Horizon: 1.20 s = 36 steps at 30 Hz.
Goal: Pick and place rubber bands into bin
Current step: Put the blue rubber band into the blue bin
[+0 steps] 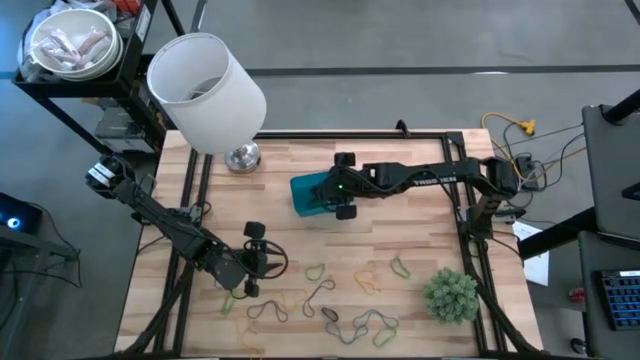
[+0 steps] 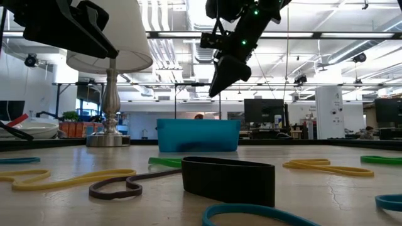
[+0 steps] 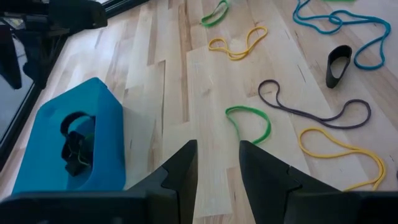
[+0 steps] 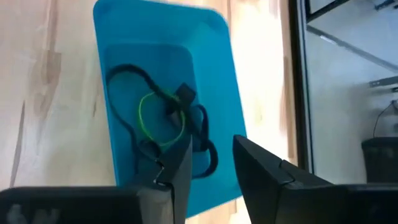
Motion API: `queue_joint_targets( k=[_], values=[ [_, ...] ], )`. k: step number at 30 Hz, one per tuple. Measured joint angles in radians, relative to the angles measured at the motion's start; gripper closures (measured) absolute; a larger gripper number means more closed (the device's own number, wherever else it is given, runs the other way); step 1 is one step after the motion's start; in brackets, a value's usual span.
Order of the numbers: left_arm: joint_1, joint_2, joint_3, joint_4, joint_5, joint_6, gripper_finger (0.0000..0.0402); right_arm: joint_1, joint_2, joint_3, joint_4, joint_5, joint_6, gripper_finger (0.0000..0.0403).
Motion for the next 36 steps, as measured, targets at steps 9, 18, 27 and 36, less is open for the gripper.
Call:
queue_joint_targets(
  k=[9, 18, 27, 36],
  values=[
    [0.000, 0.000, -0.031, 0.000, 0.001, -0.086, 0.0299, 0.104, -0.044, 0.000, -0.166, -0.111, 0.113, 0.0299],
    [0.000, 0.001, -0.048, -0.107, 0.084, -0.309, 0.0299, 0.280, -0.057, -0.025, -0.240, -0.166, 0.197, 0.0323],
    [-0.002, 0.021, -0.048, -0.247, 0.206, -0.510, 0.0299, 0.444, -0.057, -0.050, -0.235, -0.206, 0.257, 0.0341],
    [-0.017, 0.102, -0.048, -0.270, 0.293, -0.589, 0.0299, 0.525, -0.061, -0.051, -0.228, -0.118, 0.256, 0.0353]
  ],
)
